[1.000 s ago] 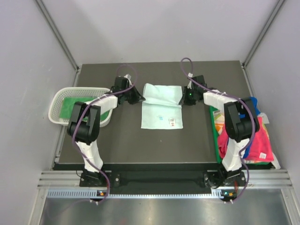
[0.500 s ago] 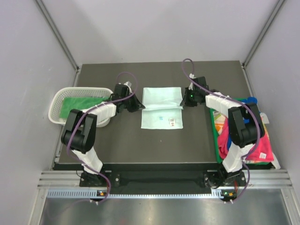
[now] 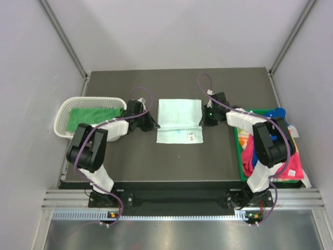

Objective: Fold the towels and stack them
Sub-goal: Fold the towel

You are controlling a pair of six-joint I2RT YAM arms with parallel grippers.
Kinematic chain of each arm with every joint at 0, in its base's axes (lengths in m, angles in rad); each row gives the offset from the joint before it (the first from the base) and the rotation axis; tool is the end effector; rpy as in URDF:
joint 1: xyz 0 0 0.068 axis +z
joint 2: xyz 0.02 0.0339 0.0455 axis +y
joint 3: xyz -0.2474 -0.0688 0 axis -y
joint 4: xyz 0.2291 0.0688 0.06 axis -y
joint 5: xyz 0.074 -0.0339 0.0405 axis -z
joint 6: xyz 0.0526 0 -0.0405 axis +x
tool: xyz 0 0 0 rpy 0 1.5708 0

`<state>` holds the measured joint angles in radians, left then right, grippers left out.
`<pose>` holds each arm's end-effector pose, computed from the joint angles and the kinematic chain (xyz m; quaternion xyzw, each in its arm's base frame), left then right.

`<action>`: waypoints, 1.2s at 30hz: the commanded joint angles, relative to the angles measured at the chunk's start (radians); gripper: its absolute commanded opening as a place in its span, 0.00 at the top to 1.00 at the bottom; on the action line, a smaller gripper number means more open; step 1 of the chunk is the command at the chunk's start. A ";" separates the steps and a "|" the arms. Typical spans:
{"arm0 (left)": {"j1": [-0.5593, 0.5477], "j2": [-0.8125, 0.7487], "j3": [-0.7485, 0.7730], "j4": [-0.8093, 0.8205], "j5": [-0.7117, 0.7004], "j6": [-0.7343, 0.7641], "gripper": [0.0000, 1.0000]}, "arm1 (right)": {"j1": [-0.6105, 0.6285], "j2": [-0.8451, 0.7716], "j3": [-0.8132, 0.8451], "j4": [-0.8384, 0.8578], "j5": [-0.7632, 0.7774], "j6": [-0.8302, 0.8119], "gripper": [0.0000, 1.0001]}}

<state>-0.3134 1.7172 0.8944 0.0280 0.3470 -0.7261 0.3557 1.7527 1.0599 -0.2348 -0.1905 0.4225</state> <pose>0.3202 -0.1226 0.1430 -0.1229 0.9058 -0.3238 0.2441 0.3290 0.1329 0.1561 0.0015 0.9449 0.2028 0.2569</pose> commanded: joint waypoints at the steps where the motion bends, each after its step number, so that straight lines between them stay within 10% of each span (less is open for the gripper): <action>1: 0.000 -0.060 -0.017 0.050 -0.019 0.028 1.00 | 0.003 -0.065 -0.014 0.019 0.045 -0.005 1.00; 36: -0.019 -0.169 -0.180 0.078 -0.013 0.042 1.00 | 0.081 -0.177 -0.155 0.029 0.125 0.016 1.00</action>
<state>-0.3367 1.5833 0.7315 0.0544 0.3508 -0.7071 0.4351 1.6218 0.9108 -0.2237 -0.1230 0.4412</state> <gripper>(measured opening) 0.026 0.011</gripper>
